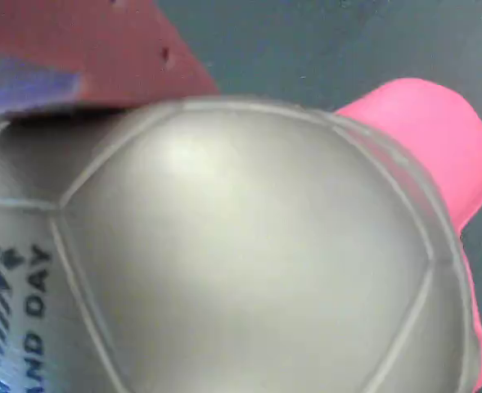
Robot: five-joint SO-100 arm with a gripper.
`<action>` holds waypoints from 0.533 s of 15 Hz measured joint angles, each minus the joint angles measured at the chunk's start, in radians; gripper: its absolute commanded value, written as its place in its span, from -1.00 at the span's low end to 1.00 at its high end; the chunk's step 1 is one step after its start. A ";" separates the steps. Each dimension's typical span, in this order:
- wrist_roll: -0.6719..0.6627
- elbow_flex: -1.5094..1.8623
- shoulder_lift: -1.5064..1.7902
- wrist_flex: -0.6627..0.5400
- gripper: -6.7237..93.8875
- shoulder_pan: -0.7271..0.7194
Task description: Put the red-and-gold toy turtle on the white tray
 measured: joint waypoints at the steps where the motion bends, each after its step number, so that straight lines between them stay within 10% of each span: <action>1: 0.000 0.000 0.000 0.000 -0.86 -0.002; 8: -0.017 0.037 0.051 -0.078 -0.86 -0.137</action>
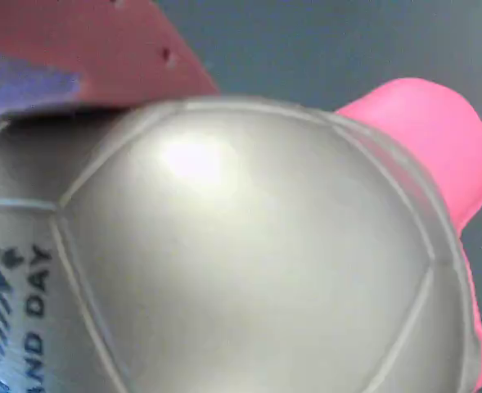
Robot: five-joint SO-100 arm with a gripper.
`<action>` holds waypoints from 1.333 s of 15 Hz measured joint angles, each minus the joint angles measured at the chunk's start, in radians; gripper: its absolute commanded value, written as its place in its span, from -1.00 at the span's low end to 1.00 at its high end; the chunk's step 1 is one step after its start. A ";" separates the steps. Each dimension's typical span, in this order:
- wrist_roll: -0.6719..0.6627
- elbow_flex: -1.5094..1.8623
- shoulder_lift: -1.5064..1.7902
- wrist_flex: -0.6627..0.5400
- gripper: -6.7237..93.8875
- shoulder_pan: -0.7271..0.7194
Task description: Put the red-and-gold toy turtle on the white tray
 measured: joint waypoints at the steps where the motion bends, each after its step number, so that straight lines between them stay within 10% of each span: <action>1: -0.029 0.018 0.026 -0.028 -0.86 -0.048; 11: -0.140 0.029 0.049 -0.129 -0.86 -0.750; 20: -0.124 -0.172 -0.272 -0.189 -0.86 -0.778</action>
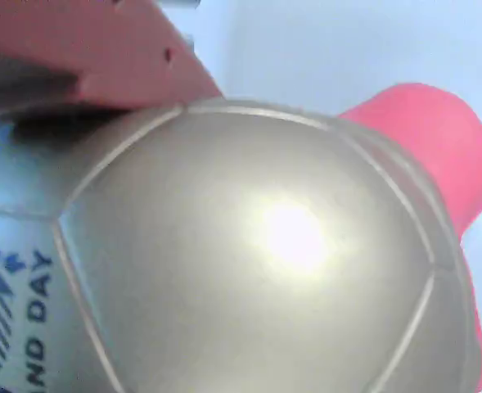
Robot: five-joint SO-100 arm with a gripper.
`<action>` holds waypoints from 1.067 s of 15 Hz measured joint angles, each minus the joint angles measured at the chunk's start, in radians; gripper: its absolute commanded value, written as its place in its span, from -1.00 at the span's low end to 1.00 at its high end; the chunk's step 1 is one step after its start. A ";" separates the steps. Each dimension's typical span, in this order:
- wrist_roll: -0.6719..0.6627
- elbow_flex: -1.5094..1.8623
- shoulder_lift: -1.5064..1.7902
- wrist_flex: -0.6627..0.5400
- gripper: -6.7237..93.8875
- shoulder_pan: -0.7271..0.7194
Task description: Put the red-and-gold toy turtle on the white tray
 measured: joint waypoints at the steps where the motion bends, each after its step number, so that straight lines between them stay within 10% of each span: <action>1: 0.000 -0.014 -0.009 0.000 -0.86 -0.008; 4: 0.015 -0.017 -0.032 0.000 -0.83 -0.017; 6: 0.014 -0.017 -0.037 0.008 -0.13 -0.029; 8: 0.020 -0.017 -0.044 0.011 0.18 -0.032; 16: 0.020 -0.018 -0.044 0.011 0.54 -0.041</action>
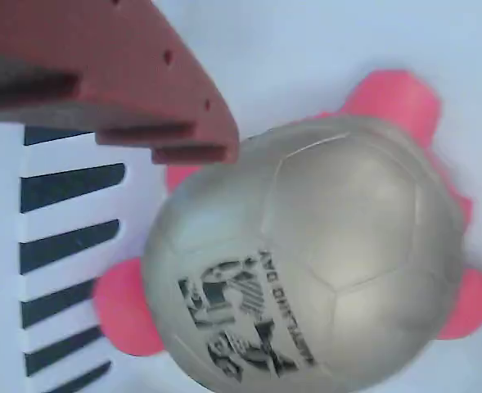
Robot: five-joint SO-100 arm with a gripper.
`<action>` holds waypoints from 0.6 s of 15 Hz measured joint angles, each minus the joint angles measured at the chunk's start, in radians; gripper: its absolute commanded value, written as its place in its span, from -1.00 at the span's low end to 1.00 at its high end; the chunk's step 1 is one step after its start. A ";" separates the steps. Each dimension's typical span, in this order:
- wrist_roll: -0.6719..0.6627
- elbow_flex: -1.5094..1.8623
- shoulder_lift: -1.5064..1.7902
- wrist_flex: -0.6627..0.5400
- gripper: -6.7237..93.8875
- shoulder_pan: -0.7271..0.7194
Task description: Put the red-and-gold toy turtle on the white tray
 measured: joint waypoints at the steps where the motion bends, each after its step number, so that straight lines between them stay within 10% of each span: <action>1: 0.000 0.000 0.000 0.000 0.53 -0.009; 4: 0.006 0.000 0.000 0.000 0.32 -0.006; 6: 0.017 0.000 0.003 -0.017 -0.87 0.003; 9: 0.051 0.028 0.104 -0.161 -0.87 0.057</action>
